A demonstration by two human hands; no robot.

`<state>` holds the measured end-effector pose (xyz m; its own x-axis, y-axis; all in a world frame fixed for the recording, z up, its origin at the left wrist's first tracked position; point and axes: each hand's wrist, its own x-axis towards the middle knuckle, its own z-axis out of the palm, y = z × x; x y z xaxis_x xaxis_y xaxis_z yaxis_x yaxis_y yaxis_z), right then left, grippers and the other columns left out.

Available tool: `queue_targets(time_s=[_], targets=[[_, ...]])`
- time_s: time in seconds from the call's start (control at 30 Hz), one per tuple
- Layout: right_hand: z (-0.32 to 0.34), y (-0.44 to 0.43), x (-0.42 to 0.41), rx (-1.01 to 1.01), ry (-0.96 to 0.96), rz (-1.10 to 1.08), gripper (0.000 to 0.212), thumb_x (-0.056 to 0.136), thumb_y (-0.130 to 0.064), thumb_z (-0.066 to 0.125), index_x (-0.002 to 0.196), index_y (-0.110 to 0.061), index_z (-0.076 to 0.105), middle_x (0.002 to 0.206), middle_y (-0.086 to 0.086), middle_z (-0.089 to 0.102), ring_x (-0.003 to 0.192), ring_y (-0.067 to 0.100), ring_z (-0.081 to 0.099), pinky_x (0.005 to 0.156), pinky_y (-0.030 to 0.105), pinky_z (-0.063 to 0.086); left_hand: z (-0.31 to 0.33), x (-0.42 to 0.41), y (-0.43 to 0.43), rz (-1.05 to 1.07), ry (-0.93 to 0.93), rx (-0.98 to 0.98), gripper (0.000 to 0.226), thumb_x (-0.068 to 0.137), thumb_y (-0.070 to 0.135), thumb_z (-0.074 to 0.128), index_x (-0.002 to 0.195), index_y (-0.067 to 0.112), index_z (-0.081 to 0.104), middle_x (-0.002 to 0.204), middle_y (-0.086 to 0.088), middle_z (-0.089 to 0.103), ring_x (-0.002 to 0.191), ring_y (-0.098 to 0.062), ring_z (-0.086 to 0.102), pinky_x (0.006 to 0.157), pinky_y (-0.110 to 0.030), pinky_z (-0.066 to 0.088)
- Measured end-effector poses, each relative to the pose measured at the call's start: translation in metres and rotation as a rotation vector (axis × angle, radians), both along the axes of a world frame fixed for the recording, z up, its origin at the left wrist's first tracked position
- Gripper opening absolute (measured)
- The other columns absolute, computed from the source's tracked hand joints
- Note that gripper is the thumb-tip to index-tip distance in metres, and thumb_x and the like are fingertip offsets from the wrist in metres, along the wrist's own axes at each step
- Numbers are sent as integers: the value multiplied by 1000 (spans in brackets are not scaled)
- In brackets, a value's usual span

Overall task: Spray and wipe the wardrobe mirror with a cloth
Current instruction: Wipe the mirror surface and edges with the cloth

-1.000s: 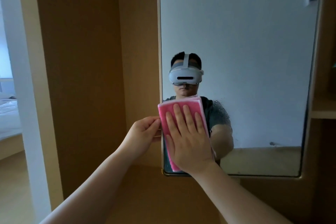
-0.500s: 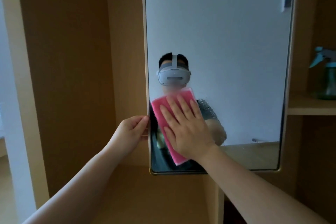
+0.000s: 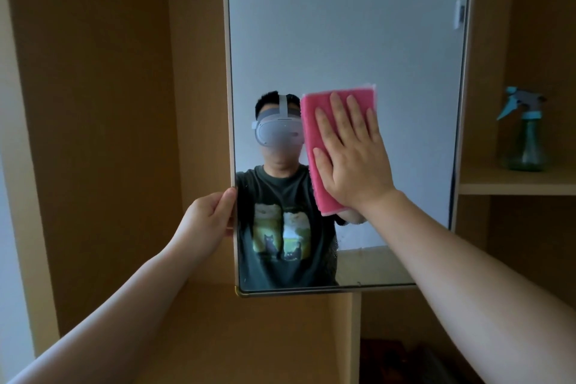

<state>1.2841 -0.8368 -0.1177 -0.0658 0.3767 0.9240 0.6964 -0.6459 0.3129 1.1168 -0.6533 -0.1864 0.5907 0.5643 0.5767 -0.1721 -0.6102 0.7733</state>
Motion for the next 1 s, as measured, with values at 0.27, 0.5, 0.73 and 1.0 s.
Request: queue_targets(time_s=[0.27,0.5,0.73,1.0], targets=[[-31,-2,4,38,36,15,59,99,-38,31,150,-8,31,156,20,26,146,38,19,119,54,11,-4,2,2,64,21,87,52,99,43,37,72,5,61,62,-3,66,55,-14,64,59,-36,54],[-85,-10,12,28,97,4,59,102,-41,19,153,-13,13,160,15,12,149,34,8,120,52,6,-6,3,1,74,7,122,60,99,47,32,73,-1,58,65,-14,64,54,-17,57,58,-35,48],[-111,-21,20,-21,105,-15,61,102,-42,21,155,-14,11,161,14,12,149,34,6,121,52,6,-6,3,-3,60,-15,98,59,99,46,33,76,-3,58,68,-19,64,66,-35,61,64,-45,51],[-97,-33,33,-55,33,10,61,100,-41,26,155,-17,12,161,11,12,149,34,9,120,52,7,-2,2,-4,63,-1,124,59,98,45,32,77,-3,59,68,-18,65,67,-35,62,69,-49,52]])
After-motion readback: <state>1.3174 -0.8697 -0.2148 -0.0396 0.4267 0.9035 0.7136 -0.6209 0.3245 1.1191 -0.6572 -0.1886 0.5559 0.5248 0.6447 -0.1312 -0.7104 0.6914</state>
